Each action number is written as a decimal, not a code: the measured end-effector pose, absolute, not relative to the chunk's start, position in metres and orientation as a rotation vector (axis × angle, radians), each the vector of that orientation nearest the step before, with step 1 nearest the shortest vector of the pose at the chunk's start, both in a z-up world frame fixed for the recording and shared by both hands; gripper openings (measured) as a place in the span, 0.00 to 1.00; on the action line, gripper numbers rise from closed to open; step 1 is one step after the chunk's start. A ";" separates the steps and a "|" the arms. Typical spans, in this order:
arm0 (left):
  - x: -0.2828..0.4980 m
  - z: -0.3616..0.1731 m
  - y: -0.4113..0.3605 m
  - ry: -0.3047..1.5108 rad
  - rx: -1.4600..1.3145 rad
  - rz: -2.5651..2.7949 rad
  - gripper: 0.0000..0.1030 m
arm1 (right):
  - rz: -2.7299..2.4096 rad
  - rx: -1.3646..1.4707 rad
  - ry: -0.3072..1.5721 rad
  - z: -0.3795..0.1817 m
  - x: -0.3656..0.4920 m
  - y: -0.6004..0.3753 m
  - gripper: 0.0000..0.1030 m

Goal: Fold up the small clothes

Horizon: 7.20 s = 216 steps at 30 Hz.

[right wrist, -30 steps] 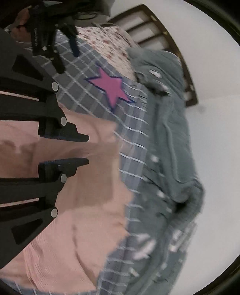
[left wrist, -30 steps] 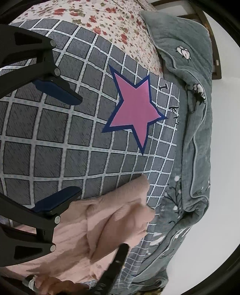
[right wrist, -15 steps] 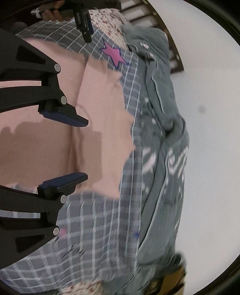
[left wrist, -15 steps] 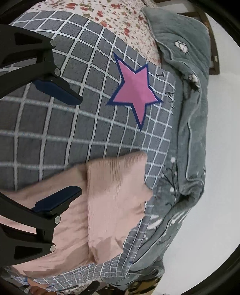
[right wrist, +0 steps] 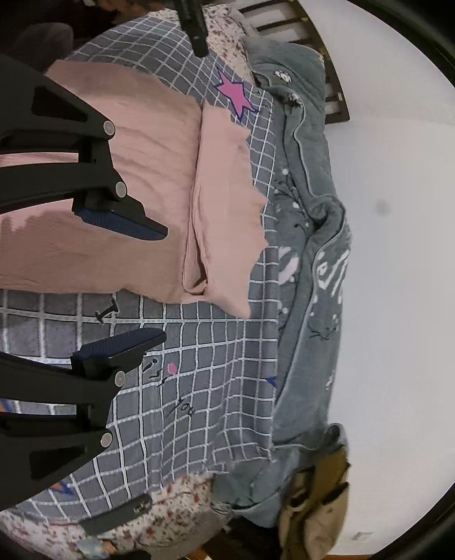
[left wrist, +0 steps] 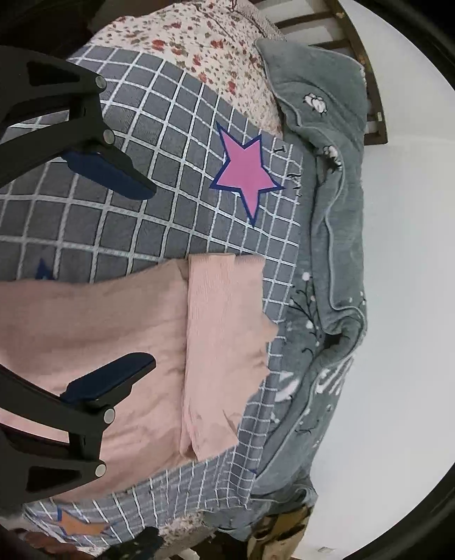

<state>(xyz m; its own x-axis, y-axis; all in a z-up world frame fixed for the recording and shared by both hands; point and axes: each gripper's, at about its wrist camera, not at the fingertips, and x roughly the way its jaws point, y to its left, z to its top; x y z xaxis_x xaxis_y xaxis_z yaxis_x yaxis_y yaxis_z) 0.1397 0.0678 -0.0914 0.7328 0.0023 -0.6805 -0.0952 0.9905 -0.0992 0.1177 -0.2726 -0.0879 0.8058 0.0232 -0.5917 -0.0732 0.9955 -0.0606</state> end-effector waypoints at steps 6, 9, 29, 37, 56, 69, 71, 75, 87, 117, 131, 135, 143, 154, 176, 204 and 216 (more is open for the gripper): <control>0.132 -0.071 0.058 0.702 -0.109 0.059 0.85 | 0.055 -0.102 0.585 -0.069 0.105 -0.262 0.51; 0.143 -0.075 0.061 0.696 -0.120 0.087 0.85 | 0.071 -0.086 0.588 -0.071 0.119 -0.256 0.54; 0.296 -0.135 0.080 0.700 -0.141 0.044 0.86 | -0.002 -0.119 0.839 -0.171 0.287 -0.269 0.54; 0.310 -0.161 0.098 0.761 -0.150 0.039 0.86 | 0.044 0.007 0.861 -0.181 0.307 -0.281 0.49; 0.309 -0.171 0.073 0.815 -0.136 -0.160 0.57 | 0.055 0.073 0.787 -0.166 0.297 -0.319 0.31; 0.311 -0.178 0.073 0.812 -0.140 -0.155 0.07 | 0.004 0.041 0.813 -0.178 0.297 -0.315 0.40; 0.312 -0.175 0.074 0.796 -0.151 -0.165 0.06 | -0.021 0.026 0.858 -0.186 0.301 -0.314 0.40; 0.313 -0.169 0.074 0.769 -0.166 -0.157 0.06 | -0.019 0.045 0.839 -0.185 0.295 -0.318 0.41; 0.326 -0.157 0.078 0.702 -0.188 -0.136 0.06 | 0.048 0.001 0.713 -0.165 0.281 -0.306 0.43; 0.321 -0.177 0.079 0.797 -0.162 -0.084 0.21 | 0.004 0.004 0.783 -0.181 0.287 -0.305 0.50; 0.283 -0.166 0.064 0.789 -0.085 -0.051 0.31 | -0.049 0.033 0.693 -0.158 0.244 -0.315 0.50; 0.268 -0.159 0.063 0.777 -0.093 -0.039 0.31 | -0.064 0.032 0.650 -0.147 0.226 -0.319 0.50; 0.211 -0.149 0.066 0.718 -0.209 -0.062 0.74 | -0.040 0.166 0.614 -0.128 0.181 -0.336 0.49; 0.113 -0.173 0.083 0.717 -0.275 -0.104 0.74 | 0.012 0.123 0.706 -0.164 0.108 -0.323 0.49; 0.046 -0.216 0.066 0.808 -0.238 -0.211 0.43 | 0.090 0.099 0.781 -0.203 0.034 -0.302 0.40; 0.046 -0.219 0.057 0.806 -0.185 -0.181 0.35 | 0.108 0.020 0.784 -0.212 0.034 -0.284 0.20; 0.047 -0.218 0.054 0.802 -0.159 -0.179 0.35 | 0.118 0.041 0.806 -0.213 0.038 -0.287 0.21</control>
<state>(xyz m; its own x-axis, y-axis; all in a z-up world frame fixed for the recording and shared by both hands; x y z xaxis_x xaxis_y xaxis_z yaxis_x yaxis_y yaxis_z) 0.0470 0.0541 -0.2180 0.6816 -0.2190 -0.6982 0.0986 0.9729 -0.2090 0.0381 -0.2874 -0.2127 0.6863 0.1215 -0.7171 -0.0900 0.9926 0.0820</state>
